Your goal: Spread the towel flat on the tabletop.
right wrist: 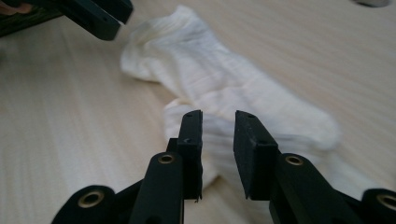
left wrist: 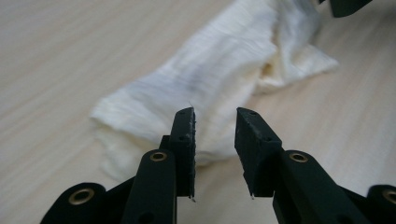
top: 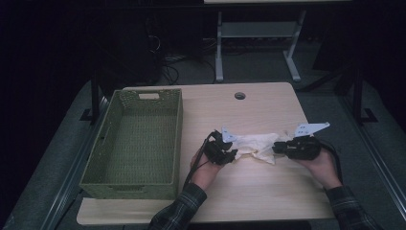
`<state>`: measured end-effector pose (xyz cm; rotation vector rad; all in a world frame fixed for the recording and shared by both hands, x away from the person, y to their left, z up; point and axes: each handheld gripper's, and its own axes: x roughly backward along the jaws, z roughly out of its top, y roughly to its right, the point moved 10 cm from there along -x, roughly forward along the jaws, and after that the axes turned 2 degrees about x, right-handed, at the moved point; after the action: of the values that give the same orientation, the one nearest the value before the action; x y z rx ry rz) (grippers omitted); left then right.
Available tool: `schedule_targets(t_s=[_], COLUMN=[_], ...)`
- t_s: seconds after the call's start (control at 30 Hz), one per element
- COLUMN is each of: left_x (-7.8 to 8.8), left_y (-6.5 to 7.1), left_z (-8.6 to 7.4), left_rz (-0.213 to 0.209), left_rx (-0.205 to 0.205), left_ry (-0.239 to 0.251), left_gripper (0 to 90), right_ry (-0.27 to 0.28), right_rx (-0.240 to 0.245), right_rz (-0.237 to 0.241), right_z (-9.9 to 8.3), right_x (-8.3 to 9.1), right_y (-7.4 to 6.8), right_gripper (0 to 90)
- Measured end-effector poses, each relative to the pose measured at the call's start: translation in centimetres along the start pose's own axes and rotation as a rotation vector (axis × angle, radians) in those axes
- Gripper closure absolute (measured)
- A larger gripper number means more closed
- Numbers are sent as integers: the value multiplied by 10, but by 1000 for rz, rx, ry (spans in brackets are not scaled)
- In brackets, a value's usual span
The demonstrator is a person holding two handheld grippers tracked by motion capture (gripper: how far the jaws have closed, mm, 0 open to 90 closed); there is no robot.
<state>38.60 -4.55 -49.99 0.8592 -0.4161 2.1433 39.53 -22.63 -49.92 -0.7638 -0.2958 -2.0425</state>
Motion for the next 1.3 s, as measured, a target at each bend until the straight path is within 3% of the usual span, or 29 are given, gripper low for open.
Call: schedule_targets(t_s=[0.17, 0.27, 0.4, 0.5, 0.6, 0.8, 0.93, 1.1, 1.2, 1.3], left_x=[-14, -23, -30, -33, -30, -5, 9, 15, 14, 11], left_y=[12, 13, 8, 6, 4, -4, -18, -37, -43, -45], left_z=[-6, -11, -14, -16, -13, 0, 6, 1, -4, -9], left_rz=[-12, 26, 48, 38, 16, 16, 54, 99, 118, 119], left_rx=[-45, -72, -72, -58, -31, -5, 42, 81, 93, 100], left_ry=[-39, -72, -87, -95, -82, -28, 17, 7, -13, -42], left_gripper=[673, 669, 696, 778, 863, 872, 875, 876, 876, 876], right_ry=[-73, -92, -137, -152, -150, -65, -15, 5, 8, 9], right_rx=[58, 62, 75, 76, 71, 37, 18, -7, -34, -58], right_rz=[33, 37, 10, 4, 10, 21, 14, -23, -56, -59], right_z=[-12, -14, -21, -24, -23, -9, -4, -7, -13, -20], right_x=[-19, -29, -37, -39, -38, -17, 0, 18, 29, 36], right_y=[-21, -23, -20, -17, -16, -10, -2, 12, 24, 32], right_gripper=[731, 732, 775, 857, 878, 883, 885, 886, 886, 886])
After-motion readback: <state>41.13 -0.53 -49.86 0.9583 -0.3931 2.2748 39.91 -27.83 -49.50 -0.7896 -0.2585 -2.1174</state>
